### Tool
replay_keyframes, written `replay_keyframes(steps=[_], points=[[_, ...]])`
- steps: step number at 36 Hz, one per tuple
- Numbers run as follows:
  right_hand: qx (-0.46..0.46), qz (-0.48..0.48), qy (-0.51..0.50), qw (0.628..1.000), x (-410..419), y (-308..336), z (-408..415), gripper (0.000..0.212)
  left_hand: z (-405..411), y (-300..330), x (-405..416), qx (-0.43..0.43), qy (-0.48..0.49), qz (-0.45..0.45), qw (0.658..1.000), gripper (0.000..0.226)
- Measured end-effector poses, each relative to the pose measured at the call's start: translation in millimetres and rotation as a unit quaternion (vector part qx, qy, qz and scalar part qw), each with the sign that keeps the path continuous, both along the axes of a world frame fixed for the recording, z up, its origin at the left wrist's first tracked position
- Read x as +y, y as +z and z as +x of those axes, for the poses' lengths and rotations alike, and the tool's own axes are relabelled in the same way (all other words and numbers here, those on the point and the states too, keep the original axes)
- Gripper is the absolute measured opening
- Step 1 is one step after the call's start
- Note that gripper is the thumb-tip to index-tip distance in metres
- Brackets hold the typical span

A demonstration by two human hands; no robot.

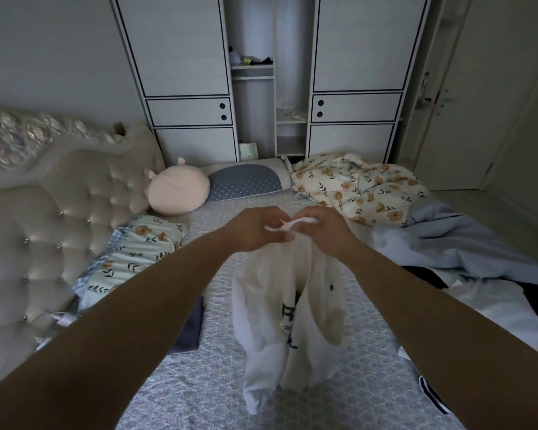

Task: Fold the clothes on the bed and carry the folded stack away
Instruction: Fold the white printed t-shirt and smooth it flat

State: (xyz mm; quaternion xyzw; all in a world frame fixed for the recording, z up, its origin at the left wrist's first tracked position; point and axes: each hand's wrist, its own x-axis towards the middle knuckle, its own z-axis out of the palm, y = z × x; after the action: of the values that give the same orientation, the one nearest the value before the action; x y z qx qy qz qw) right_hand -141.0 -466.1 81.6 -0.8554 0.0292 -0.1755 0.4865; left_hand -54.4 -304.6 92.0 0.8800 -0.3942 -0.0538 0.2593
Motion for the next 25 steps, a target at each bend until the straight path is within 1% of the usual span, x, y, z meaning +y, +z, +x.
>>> replay_keyframes(steps=[1,2,4,5,6,8,9,11,13,14,16,19,20,21,23,25], points=[[0.008,0.022,0.011,1.000,1.0,2.2,-0.5,0.009,-4.7,1.1,-6.2,-0.011,-0.017,-0.005,1.000,0.017],[0.013,0.035,0.018,0.999,0.3,4.3,-1.0,0.009,-7.7,1.6,-9.1,-0.019,-0.029,-0.008,0.999,0.012],[0.027,0.022,0.025,0.999,-7.3,7.0,-3.0,0.014,-8.8,0.3,-10.0,-0.021,-0.026,-0.021,0.999,0.020],[0.045,-0.005,0.023,0.999,-12.5,7.4,-4.6,0.017,-7.4,-1.0,-9.8,-0.025,-0.018,-0.033,0.999,0.021],[0.071,-0.056,0.016,0.996,-18.6,6.0,-6.5,0.018,-6.6,-2.1,-9.4,-0.038,-0.009,-0.045,0.998,0.022],[0.113,-0.204,0.000,0.972,-28.7,-2.5,-10.2,0.012,-7.1,-3.5,-11.0,-0.059,0.007,-0.074,0.996,0.025],[0.116,-0.255,-0.010,0.960,-32.3,-9.3,-11.2,0.010,-8.2,-2.4,-12.1,-0.059,0.014,-0.093,0.994,0.026],[0.110,-0.282,-0.045,0.952,-38.9,-24.4,-15.4,0.006,-8.7,2.0,-12.5,-0.051,0.033,-0.125,0.990,0.027],[0.103,-0.297,-0.101,0.944,-47.3,-36.3,-19.9,0.014,-6.4,7.6,-7.2,-0.050,0.044,-0.135,0.989,0.029],[0.110,-0.313,-0.135,0.933,-52.9,-40.5,-22.5,0.011,-5.3,10.1,-2.6,-0.056,0.049,-0.134,0.988,0.029],[0.148,-0.344,-0.195,0.907,-65.4,-46.9,-29.7,0.013,-1.1,14.4,8.6,-0.075,0.065,-0.139,0.985,0.029],[0.228,-0.388,-0.242,0.860,-83.1,-53.5,-41.7,0.013,14.0,16.1,31.4,-0.110,0.099,-0.144,0.978,0.026],[0.246,-0.387,-0.254,0.851,-88.2,-53.4,-43.3,0.015,20.2,15.0,40.6,-0.122,0.114,-0.138,0.976,0.025],[0.260,-0.373,-0.262,0.851,-92.8,-51.9,-42.6,0.017,25.0,13.3,49.6,-0.132,0.127,-0.134,0.974,0.024],[0.272,-0.307,-0.271,0.871,-96.5,-43.2,-37.6,0.024,31.3,8.1,61.9,-0.147,0.149,-0.132,0.969,0.022],[0.233,-0.251,-0.260,0.903,-92.1,-30.3,-29.4,0.028,35.1,2.1,64.9,-0.164,0.166,-0.125,0.964,0.022]])
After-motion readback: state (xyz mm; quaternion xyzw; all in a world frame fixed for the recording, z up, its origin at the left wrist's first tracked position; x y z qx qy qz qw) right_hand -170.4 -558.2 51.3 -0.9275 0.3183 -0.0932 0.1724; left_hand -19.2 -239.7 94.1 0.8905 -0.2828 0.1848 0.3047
